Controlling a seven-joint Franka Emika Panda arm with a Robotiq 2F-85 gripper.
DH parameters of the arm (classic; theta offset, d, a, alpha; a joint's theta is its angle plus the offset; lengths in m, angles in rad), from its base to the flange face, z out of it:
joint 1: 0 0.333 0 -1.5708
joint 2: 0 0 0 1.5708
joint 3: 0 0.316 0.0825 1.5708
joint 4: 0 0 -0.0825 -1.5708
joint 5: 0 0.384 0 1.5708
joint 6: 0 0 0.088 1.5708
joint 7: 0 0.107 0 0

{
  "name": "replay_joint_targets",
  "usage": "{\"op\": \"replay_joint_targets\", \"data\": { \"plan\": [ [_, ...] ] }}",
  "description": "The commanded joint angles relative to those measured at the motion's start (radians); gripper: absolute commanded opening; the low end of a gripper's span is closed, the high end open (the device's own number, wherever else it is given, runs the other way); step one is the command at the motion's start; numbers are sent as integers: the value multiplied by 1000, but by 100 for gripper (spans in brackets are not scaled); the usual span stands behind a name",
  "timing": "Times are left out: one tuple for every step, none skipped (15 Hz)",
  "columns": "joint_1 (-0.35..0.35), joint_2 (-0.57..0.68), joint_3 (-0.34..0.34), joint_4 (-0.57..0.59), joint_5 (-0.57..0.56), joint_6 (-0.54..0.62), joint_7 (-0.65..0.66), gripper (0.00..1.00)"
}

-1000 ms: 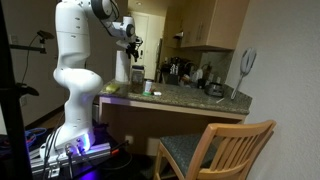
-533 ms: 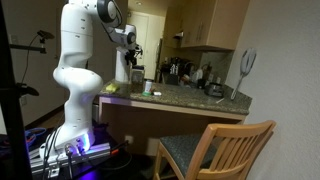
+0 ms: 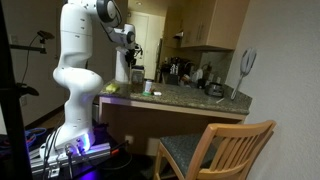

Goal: Move the white spoon to the counter top

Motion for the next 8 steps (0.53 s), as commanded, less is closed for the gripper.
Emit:
{"op": "replay_joint_targets", "data": {
  "plan": [
    [16,-2,-19,-5,-31,-24,5,24],
    [16,-2,-20,-5,-39,-27,7,16],
    [16,-2,-20,-5,-46,-31,9,10],
    [16,-2,-21,-4,-58,-39,12,3],
    [16,-1,-22,-4,-62,-46,10,0],
    [16,-2,-22,-1,-74,-59,13,0],
    [16,-3,-23,1,-84,-74,11,0],
    [16,-6,-23,5,-97,-94,7,3]
  ]
}}
